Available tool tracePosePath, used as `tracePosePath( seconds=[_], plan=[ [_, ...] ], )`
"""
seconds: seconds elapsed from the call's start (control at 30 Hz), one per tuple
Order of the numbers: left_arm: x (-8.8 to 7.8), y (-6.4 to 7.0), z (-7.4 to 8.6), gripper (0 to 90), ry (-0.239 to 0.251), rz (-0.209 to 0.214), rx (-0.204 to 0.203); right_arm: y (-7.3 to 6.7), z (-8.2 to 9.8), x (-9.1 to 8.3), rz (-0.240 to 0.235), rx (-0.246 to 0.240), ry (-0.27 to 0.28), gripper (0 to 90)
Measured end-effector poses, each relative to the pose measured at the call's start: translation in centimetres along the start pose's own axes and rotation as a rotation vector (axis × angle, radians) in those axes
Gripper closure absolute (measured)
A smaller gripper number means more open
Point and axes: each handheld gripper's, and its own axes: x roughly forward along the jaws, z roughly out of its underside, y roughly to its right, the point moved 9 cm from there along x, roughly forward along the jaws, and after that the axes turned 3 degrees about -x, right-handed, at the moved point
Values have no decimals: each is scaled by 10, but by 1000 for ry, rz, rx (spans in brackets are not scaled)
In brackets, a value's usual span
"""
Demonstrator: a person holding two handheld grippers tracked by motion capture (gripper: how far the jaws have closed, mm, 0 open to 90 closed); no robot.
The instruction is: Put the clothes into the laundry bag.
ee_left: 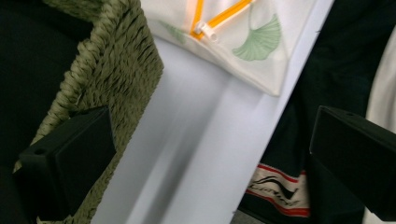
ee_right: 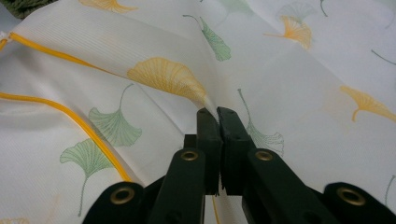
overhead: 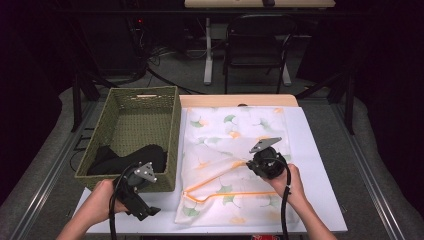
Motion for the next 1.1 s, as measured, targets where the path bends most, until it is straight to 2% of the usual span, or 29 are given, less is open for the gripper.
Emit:
tracePosePath(
  seconds=[0.03,0.1,0.17,0.2,0.4,0.5,0.67,0.9,1.1],
  plan=[
    [-2,0,-1,2,9,13,7,0,0,0,0,0,0,884],
    [-5,5,-3,2,40,73,-2,0,0,0,0,1,-3,884],
    [-9,7,-4,2,44,77,19,0,0,0,1,1,-2,884],
    [-11,8,-5,2,48,81,15,-1,0,0,0,1,-2,884],
    [-27,4,-11,2,47,54,40,-1,-1,0,0,0,-1,884],
    [-31,-1,-13,2,55,47,33,0,0,0,1,1,-2,884],
    [-37,-14,-17,2,52,35,19,0,0,1,2,3,-3,884],
    [-42,-37,-20,0,34,-17,16,0,0,1,2,-2,-5,886],
    [-46,-62,-20,0,3,-64,-14,-1,0,1,4,-2,-6,886]
  ],
)
